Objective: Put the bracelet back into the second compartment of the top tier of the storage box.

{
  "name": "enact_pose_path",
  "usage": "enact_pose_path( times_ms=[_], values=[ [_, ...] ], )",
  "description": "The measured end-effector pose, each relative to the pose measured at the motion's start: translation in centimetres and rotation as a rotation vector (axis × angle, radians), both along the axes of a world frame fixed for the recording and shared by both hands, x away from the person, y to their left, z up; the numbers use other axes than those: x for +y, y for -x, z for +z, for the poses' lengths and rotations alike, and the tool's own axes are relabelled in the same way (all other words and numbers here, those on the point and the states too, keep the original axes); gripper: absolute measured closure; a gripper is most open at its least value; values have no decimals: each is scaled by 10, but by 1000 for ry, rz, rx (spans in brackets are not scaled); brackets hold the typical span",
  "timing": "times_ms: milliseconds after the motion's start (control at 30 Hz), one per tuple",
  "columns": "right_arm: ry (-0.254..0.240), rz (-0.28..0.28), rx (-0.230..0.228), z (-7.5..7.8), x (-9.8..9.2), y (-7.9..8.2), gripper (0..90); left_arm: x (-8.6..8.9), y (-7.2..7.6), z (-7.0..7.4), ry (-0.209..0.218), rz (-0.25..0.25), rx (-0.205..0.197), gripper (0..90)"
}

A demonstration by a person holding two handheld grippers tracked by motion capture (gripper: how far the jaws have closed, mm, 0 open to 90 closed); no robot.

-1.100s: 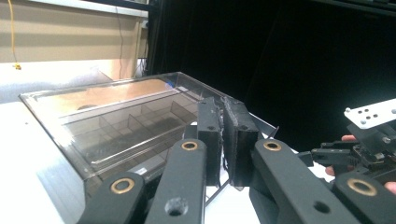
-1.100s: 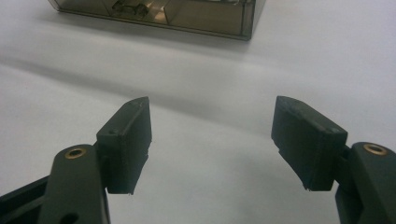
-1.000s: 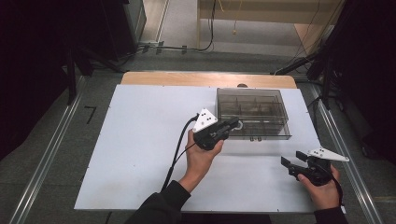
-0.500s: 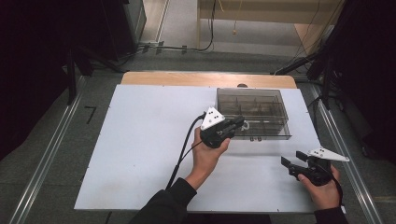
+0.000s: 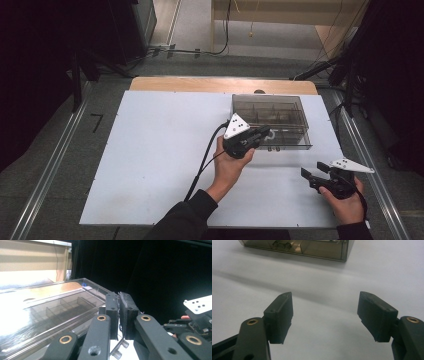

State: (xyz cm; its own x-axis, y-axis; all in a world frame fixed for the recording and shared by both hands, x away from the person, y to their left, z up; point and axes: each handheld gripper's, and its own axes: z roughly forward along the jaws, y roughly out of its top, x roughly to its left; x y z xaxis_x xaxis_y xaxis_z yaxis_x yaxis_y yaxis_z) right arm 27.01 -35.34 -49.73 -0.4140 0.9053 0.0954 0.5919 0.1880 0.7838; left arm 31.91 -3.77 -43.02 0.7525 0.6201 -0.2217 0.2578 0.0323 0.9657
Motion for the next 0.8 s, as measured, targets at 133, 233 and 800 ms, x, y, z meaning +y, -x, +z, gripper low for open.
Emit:
enact_pose_path(
  times_ms=[133,233,800],
  values=[
    [0,1,2,0,0,0,271,-5,-2,-1,-6,-2,0,871],
    [0,2,1,0,0,0,271,-8,-5,-3,-10,-1,6,871],
    [-1,7,2,-1,-1,-1,271,-19,-16,-16,-66,3,48,870]
  ],
)
